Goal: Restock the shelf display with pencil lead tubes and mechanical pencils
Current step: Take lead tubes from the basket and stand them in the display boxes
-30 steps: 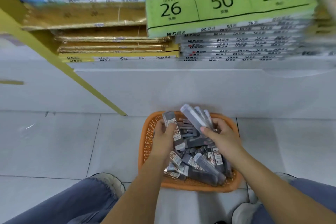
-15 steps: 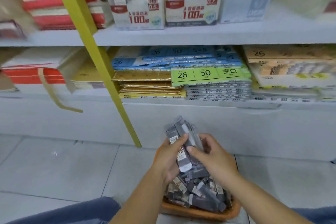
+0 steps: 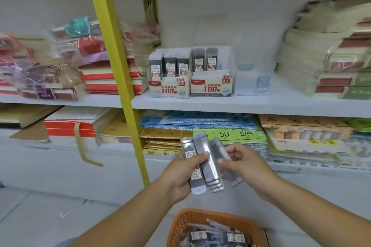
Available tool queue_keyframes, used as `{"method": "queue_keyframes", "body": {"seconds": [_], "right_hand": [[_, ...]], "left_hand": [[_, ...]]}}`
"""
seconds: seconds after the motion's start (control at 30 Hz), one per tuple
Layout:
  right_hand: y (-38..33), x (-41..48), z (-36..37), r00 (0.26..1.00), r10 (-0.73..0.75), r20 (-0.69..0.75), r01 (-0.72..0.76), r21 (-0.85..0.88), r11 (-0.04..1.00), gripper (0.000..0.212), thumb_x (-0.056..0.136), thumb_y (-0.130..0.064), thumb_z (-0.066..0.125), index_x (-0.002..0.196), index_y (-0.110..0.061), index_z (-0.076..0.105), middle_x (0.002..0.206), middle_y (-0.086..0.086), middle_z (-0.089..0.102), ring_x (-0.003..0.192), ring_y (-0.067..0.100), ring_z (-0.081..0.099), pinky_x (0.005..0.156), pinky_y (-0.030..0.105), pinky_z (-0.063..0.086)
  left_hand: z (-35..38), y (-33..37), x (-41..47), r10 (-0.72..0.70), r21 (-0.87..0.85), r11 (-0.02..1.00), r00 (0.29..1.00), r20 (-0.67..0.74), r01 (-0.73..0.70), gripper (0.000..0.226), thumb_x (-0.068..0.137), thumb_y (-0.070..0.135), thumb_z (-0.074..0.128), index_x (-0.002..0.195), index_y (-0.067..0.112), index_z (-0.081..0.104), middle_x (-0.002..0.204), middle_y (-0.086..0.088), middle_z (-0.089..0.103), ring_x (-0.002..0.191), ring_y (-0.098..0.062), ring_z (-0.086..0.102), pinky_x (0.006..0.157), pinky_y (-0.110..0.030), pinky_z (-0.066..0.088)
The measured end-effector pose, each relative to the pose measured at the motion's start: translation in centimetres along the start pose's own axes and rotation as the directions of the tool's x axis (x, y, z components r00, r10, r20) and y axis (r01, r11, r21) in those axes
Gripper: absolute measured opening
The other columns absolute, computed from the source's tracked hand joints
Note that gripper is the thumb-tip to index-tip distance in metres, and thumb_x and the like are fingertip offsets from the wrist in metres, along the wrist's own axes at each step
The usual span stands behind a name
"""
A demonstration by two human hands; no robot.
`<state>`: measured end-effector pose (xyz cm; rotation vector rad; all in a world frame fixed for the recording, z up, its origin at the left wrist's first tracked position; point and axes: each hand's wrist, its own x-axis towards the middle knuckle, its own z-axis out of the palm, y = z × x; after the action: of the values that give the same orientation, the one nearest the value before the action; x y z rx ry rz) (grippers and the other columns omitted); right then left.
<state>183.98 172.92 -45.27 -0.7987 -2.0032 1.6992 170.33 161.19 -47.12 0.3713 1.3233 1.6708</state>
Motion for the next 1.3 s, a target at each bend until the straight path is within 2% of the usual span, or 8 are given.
{"method": "queue_keyframes", "body": {"seconds": [0.1,0.23,0.4,0.47,0.63,0.77,0.97,1.3], "right_hand": [[-1.3,0.8,-1.0,1.0,-0.022,0.012,0.021,0.095,0.995,0.026,0.084,-0.004,0.071,0.109,-0.008,0.065,0.091,0.01,0.076,0.077,0.021,0.073,0.067,0.032,0.06],[-1.5,1.8,-1.1,0.998,-0.063,0.021,0.061,0.109,0.992,0.044,0.088,-0.008,0.068,0.118,-0.038,0.055,0.092,0.007,0.076,0.084,0.024,0.073,0.078,0.044,0.053],[-1.8,2.1,0.0,0.99,-0.118,0.078,0.112,0.076,0.991,0.041,0.093,-0.017,0.064,0.125,-0.041,0.055,0.096,-0.012,0.073,0.074,0.005,0.068,0.061,0.019,0.049],[-1.9,2.0,0.5,0.987,-0.136,0.088,0.133,0.034,0.99,0.041,0.09,-0.025,0.068,0.125,-0.043,0.056,0.097,-0.008,0.071,0.071,0.003,0.065,0.056,0.021,0.046],[-2.0,2.3,1.2,0.987,-0.153,0.047,0.149,0.081,0.986,0.031,0.095,-0.031,0.058,0.124,-0.043,0.06,0.099,0.006,0.064,0.071,0.015,0.066,0.062,0.028,0.052],[-2.0,2.6,0.8,0.987,-0.155,-0.033,0.155,0.0,0.988,0.033,0.102,-0.029,0.047,0.1,-0.053,0.069,0.095,-0.015,0.074,0.083,0.002,0.069,0.068,0.023,0.053],[-2.1,2.5,0.8,0.981,-0.192,-0.029,0.194,0.074,0.978,0.039,0.099,-0.011,0.051,0.095,-0.042,0.075,0.098,-0.007,0.076,0.089,0.011,0.072,0.069,0.021,0.056],[-5.8,3.3,-0.2,0.944,-0.283,-0.168,0.289,0.013,0.957,0.029,0.085,-0.001,0.066,0.1,-0.025,0.064,0.097,-0.001,0.074,0.09,0.019,0.071,0.075,0.04,0.058]], "left_hand": [[0.2,1.9,0.4,0.034,-0.016,0.999,0.999,0.029,-0.033,0.022,0.092,0.008,0.068,0.114,0.009,0.069,0.104,-0.018,0.077,0.09,-0.033,0.076,0.072,-0.041,0.063],[0.3,2.5,1.1,0.088,-0.072,0.994,0.995,0.045,-0.085,0.043,0.078,0.015,0.075,0.12,0.008,0.067,0.113,-0.02,0.074,0.101,-0.037,0.073,0.081,-0.045,0.061],[0.5,2.6,1.4,0.125,-0.097,0.988,0.99,0.061,-0.119,0.036,0.077,0.015,0.074,0.113,0.01,0.071,0.111,-0.02,0.075,0.093,-0.033,0.075,0.076,-0.042,0.062],[0.3,2.7,1.3,0.146,-0.097,0.986,0.987,0.067,-0.139,0.033,0.078,0.015,0.074,0.111,0.011,0.073,0.112,-0.019,0.075,0.094,-0.032,0.075,0.077,-0.043,0.062],[-0.1,3.3,0.8,0.173,-0.086,0.982,0.984,0.037,-0.169,0.034,0.084,0.012,0.07,0.118,0.008,0.067,0.108,-0.021,0.075,0.089,-0.033,0.075,0.073,-0.044,0.063],[-0.3,3.7,0.6,0.178,-0.064,0.982,0.984,-0.008,-0.178,0.02,0.092,0.008,0.066,0.112,0.012,0.068,0.102,-0.014,0.078,0.083,-0.026,0.077,0.064,-0.036,0.062],[0.4,4.0,0.3,0.182,-0.046,0.982,0.983,-0.005,-0.182,0.024,0.094,0.01,0.065,0.118,0.013,0.067,0.107,-0.013,0.077,0.096,-0.031,0.075,0.074,-0.042,0.063],[0.9,6.9,-0.2,0.265,-0.076,0.96,0.962,-0.062,-0.269,0.031,0.091,0.012,0.069,0.122,0.014,0.066,0.11,-0.012,0.077,0.103,-0.033,0.072,0.089,-0.049,0.06]]}}
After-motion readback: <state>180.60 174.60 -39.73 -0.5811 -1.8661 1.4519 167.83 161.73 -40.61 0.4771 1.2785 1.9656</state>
